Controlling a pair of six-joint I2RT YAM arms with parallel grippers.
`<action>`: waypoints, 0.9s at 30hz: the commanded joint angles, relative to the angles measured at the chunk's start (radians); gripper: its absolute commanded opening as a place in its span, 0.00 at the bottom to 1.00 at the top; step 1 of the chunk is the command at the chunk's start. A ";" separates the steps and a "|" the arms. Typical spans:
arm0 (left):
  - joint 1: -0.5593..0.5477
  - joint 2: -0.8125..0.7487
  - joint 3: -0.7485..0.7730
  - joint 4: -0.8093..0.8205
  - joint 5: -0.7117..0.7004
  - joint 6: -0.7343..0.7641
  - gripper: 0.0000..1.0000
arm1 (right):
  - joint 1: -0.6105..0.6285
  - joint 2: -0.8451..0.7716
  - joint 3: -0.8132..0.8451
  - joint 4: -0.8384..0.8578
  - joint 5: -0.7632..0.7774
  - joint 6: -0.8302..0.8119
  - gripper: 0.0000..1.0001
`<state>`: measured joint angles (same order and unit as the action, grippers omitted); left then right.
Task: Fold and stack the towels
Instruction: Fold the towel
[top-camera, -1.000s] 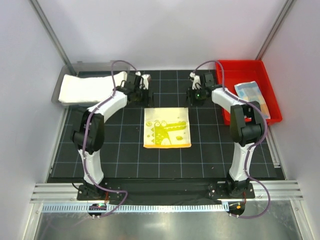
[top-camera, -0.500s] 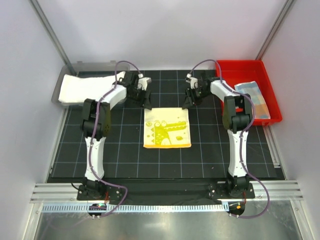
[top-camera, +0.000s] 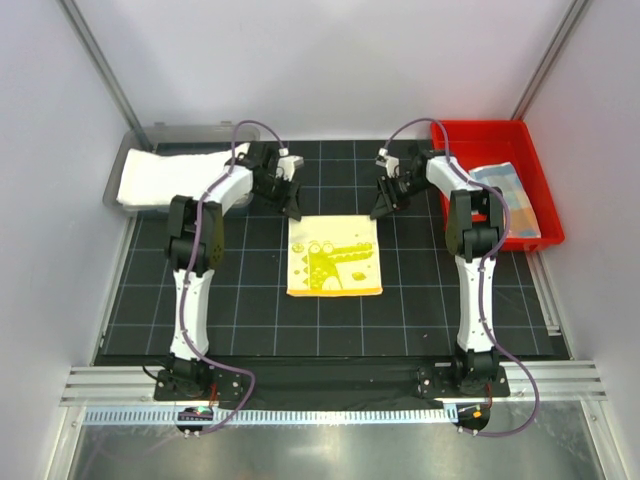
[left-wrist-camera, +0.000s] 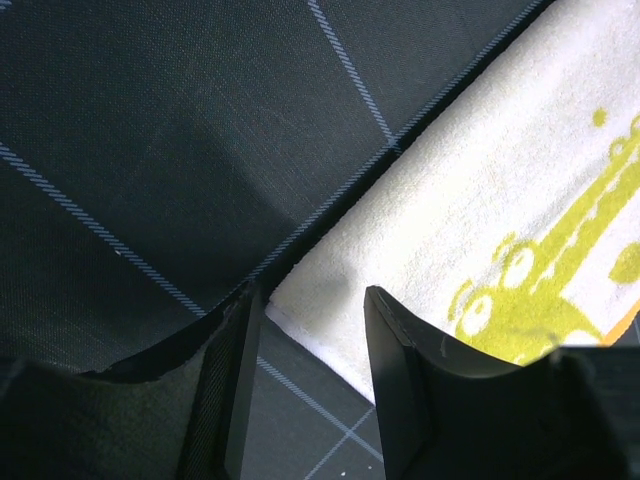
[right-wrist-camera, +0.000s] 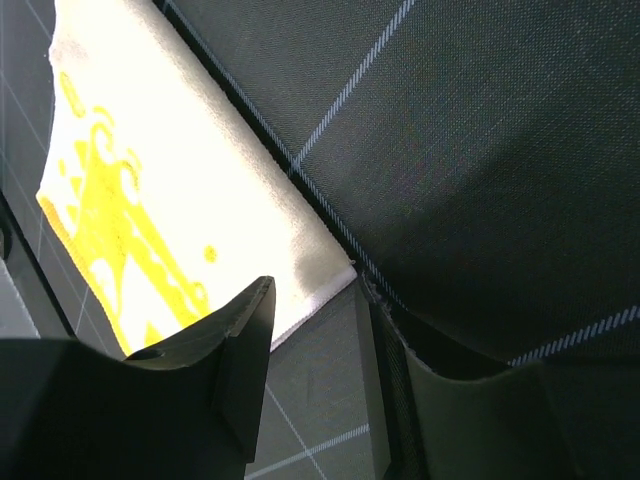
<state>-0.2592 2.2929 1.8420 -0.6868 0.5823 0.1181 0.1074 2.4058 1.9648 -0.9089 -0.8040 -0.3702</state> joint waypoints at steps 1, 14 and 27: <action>0.009 0.020 0.057 -0.045 0.037 0.034 0.49 | -0.005 0.027 0.054 -0.065 -0.072 -0.049 0.45; 0.012 0.060 0.118 -0.114 0.040 0.063 0.38 | -0.014 0.018 0.040 0.018 -0.057 -0.001 0.17; 0.014 0.094 0.181 -0.137 -0.010 0.064 0.37 | -0.031 0.038 0.072 0.047 -0.104 0.020 0.43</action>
<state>-0.2535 2.3734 1.9823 -0.8013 0.5751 0.1696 0.0807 2.4420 1.9888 -0.8749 -0.8833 -0.3458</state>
